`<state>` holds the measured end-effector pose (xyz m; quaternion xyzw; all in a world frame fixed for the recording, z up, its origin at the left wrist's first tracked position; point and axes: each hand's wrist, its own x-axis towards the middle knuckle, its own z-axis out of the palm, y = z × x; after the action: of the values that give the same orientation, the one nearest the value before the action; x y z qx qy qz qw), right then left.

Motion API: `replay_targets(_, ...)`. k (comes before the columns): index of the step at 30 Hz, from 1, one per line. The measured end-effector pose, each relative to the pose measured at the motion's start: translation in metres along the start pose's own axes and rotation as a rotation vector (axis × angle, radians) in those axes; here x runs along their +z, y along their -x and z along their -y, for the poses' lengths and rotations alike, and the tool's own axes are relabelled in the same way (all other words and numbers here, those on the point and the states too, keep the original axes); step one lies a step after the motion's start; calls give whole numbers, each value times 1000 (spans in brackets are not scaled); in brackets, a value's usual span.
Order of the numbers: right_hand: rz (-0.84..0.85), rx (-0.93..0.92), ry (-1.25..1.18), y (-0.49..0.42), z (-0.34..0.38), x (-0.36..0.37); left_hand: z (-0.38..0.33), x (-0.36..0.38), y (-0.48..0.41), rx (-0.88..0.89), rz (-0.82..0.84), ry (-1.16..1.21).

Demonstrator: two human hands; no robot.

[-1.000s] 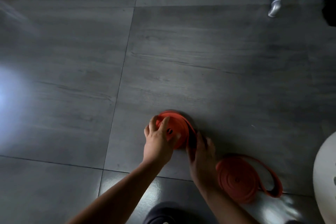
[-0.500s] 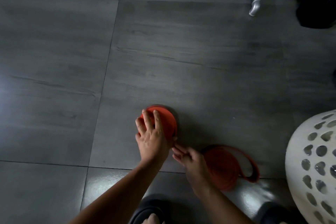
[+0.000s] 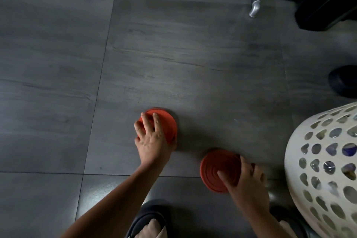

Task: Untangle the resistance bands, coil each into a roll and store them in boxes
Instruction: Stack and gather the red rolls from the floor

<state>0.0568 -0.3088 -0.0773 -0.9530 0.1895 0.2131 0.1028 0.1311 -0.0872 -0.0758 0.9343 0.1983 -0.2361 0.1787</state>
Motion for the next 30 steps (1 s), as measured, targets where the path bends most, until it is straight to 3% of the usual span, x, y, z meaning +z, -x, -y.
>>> replay_targets(7, 99, -87, -11, 31, 18, 23, -1, -1, 0, -11, 2, 4)
replay_targets(25, -134, -88, -297, 19, 11, 24, 2, 0, 2, 26, 38, 70)
replay_targets(30, -98, -28, -399, 18, 21, 14, 7, 1, 4, 64, 9, 71)
